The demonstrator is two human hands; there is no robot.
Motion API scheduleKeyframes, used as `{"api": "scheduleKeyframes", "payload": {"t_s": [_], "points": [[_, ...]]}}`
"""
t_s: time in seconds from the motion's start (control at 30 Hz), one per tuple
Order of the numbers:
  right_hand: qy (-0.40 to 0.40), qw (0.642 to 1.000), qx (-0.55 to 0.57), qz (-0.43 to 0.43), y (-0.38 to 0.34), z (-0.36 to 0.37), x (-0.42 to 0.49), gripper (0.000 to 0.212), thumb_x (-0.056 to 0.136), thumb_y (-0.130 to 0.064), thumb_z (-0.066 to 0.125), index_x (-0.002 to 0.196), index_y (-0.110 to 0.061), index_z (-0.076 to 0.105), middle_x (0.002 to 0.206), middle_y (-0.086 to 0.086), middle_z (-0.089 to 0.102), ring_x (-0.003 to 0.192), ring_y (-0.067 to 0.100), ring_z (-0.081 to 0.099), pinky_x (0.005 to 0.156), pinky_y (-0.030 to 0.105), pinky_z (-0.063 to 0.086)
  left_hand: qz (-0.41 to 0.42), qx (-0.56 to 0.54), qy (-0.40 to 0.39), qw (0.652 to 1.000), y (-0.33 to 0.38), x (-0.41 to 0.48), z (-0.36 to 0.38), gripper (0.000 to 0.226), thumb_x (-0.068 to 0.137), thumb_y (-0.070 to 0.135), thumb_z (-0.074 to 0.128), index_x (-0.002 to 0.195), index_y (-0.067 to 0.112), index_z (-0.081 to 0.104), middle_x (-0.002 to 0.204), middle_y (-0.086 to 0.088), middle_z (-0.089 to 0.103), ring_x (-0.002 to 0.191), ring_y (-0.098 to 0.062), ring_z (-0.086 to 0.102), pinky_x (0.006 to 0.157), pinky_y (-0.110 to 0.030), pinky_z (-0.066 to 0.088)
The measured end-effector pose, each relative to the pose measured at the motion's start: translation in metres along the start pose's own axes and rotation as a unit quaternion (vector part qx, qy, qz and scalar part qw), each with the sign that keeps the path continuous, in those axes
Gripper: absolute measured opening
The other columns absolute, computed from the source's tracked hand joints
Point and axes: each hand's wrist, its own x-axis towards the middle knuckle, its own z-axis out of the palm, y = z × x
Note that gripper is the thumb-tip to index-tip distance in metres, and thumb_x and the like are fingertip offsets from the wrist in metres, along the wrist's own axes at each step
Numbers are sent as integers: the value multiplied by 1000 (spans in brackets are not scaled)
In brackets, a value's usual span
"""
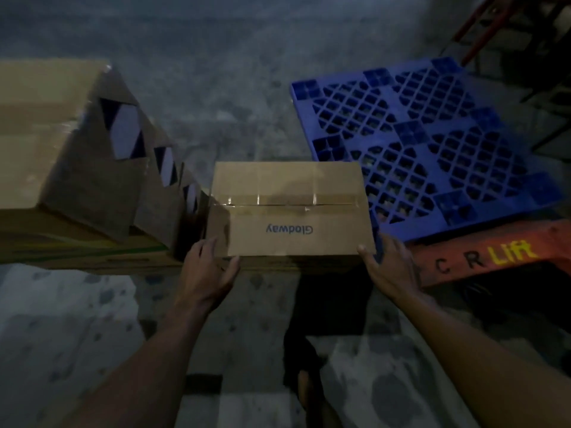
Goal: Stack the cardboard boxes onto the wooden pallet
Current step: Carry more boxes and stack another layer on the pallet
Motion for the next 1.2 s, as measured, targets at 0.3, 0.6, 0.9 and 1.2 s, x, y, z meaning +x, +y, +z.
{"api": "scheduleKeyframes", "payload": {"t_s": [0.3,0.6,0.9,1.2], "points": [[-32,997,-6,70,19,71,119,92,87,-59,63,156,-15,21,159,12,30,140,36,36,111,47,34,-159,-34,-3,987,-44,104,79,102,80,41,80,156,7,22,160,-17,20,146,-32,24,117,-40,27],[-55,981,118,142,45,84,140,109,57,-83,74,145,-29,37,140,1,53,126,25,53,103,52,46,-306,-145,-73,938,-68,125,92,124,53,64,88,151,14,32,151,-13,44,135,-31,45,109,-42,38],[-25,965,232,118,27,39,135,67,78,-47,80,130,-14,53,115,-3,60,115,26,59,94,46,52,-261,-322,-35,909,-44,108,61,63,73,23,87,130,17,60,111,-2,69,90,-11,65,65,-18,50],[24,951,307,23,28,-48,15,78,84,-45,75,151,-25,40,128,-2,47,115,17,48,89,30,46,-217,-413,-26,884,-4,-16,-23,76,80,21,80,145,39,45,128,0,57,109,-29,56,74,-35,50]]}}
